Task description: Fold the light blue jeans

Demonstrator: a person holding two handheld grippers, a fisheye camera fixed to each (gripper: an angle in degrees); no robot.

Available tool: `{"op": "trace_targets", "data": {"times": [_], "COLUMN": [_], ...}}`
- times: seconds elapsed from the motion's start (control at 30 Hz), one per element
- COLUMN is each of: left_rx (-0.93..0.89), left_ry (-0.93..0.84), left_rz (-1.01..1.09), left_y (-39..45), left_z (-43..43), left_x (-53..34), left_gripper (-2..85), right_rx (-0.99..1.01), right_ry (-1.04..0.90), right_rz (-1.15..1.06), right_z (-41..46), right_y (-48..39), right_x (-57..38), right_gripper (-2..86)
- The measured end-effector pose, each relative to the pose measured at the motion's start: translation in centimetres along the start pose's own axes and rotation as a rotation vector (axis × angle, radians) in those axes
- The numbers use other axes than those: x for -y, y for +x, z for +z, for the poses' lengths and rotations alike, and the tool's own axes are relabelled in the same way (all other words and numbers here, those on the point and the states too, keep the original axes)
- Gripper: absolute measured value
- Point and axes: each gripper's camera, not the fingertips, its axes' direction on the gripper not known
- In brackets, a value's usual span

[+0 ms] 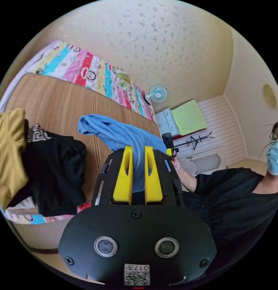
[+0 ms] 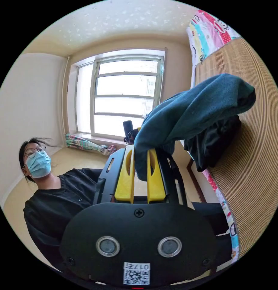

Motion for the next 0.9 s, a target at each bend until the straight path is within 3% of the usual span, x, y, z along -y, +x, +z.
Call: {"op": "trace_targets", "data": {"times": [0.1,0.17,0.23,0.33,0.47,0.6,0.7,0.9], "left_rx": [0.185,0.299,0.290,0.215,0.266,0.351,0.321,0.222], "left_ry": [-0.006,0.025,0.153,0.341,0.389,0.300,0.253,0.148], "left_rz": [-0.215,-0.366,-0.430,-0.453,-0.470,-0.345,-0.179,0.093], "left_y": [-3.9,-6.5,-7.5,-7.0,-4.9,0.1,5.2,15.2], "left_z": [-3.5,-5.5,-8.2,-9.9,-8.4,-3.0,2.7,17.4], "left_x": [-2.5,-5.4,-10.0,-15.5,-18.2,-14.7,-10.6,-5.0], "left_gripper": [8.7,9.9,10.1,10.2,10.1,10.1,9.8,7.7], "right_rx": [-0.099,-0.287,-0.226,-0.143,-0.234,-0.305,-0.395,-0.351], "right_ry": [-0.045,-0.173,-0.281,-0.251,-0.110,0.064,0.151,0.362], "right_rz": [0.147,0.457,0.494,0.522,0.565,0.564,0.562,0.560], "right_z": [6.6,10.8,12.7,11.3,4.6,-1.7,-5.0,-9.8], "right_y": [3.0,7.9,9.8,10.4,9.6,7.7,6.2,6.0], "right_x": [2.6,2.8,2.4,0.9,-1.3,-3.7,-5.9,-12.8], "right_gripper": [5.8,3.8,2.3,1.1,0.5,0.5,0.6,1.1]}}
